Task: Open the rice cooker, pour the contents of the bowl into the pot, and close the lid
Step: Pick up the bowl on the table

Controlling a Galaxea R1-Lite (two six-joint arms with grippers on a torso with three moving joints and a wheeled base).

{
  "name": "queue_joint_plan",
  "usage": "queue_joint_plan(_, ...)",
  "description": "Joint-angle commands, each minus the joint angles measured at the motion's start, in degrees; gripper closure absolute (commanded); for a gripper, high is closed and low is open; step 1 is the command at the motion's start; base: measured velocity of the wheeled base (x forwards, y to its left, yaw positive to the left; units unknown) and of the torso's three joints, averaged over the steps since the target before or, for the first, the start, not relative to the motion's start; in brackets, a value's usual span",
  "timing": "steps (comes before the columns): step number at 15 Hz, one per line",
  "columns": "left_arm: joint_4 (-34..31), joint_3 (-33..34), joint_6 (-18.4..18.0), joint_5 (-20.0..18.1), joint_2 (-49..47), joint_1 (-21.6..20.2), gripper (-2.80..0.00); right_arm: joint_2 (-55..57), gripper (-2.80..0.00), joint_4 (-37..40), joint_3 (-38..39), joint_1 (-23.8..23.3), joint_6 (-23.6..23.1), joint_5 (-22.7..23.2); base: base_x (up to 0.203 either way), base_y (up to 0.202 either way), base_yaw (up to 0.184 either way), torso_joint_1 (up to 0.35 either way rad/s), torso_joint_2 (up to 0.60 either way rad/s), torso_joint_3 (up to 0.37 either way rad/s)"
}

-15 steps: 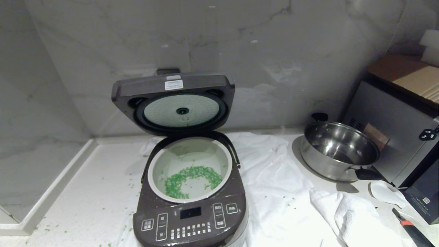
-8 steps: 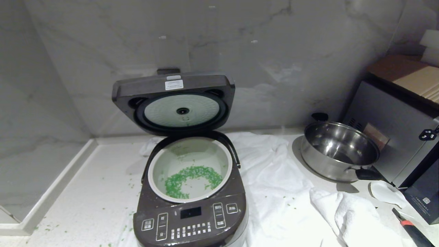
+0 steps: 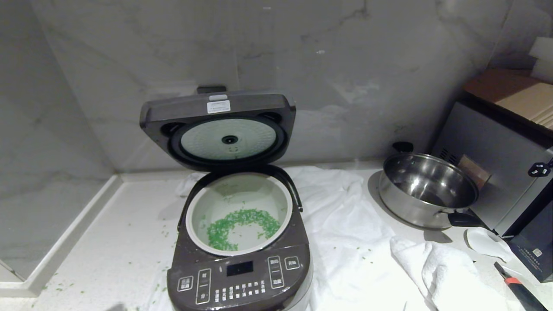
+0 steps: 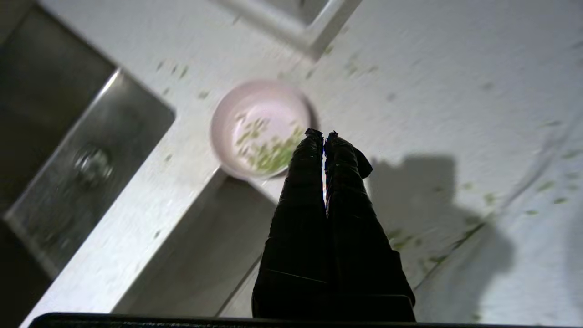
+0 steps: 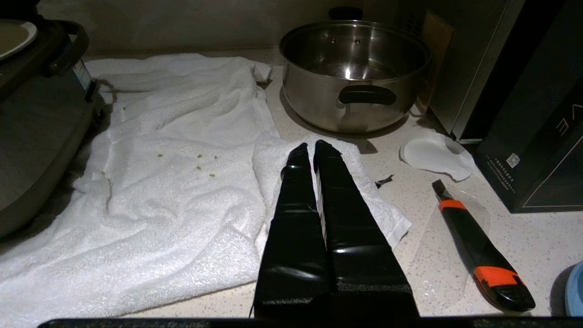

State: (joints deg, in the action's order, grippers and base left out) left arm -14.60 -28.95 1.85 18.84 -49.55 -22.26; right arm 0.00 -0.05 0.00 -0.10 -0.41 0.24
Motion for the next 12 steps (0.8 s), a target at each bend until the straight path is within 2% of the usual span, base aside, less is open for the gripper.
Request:
queue_joint_plan(1, -1.99, -1.74, -5.6, -3.09, -8.73, -12.2, 0.0, 0.0, 0.0, -0.04, 0.09, 0.01, -0.02, 0.02, 0.0, 0.0, 0.0, 0.0, 0.0, 0.0)
queue_joint_plan(5, -2.25, -2.91, -19.45, -14.07, -15.15, -33.78, 0.0, 0.0, 0.0, -0.04, 0.09, 0.01, -0.02, 0.02, 0.0, 0.0, 0.0, 0.0, 0.0, 0.0)
queue_joint_plan(7, -2.3, -2.81, -22.87, -17.03, -20.24, -37.5, 0.0, 0.0, 0.0, -0.04, 0.09, 0.01, -0.02, 0.02, 0.0, 0.0, 0.0, 0.0, 0.0, 0.0)
queue_joint_plan(10, -2.41, -1.84, -23.77, -17.99, -26.06, -39.83, 0.0, 0.0, 0.0, -0.04, 0.08, 0.01, -0.02, 0.02, 0.0, 0.0, 0.0, 0.0, 0.0, 0.0)
queue_joint_plan(12, -2.45, -1.24, -23.78, -21.31, -26.4, -39.97, 0.0, 0.0, 0.0, -0.04, 0.09, 0.01, -0.02, 0.02, 0.0, 0.0, 0.0, 0.0, 0.0, 0.0)
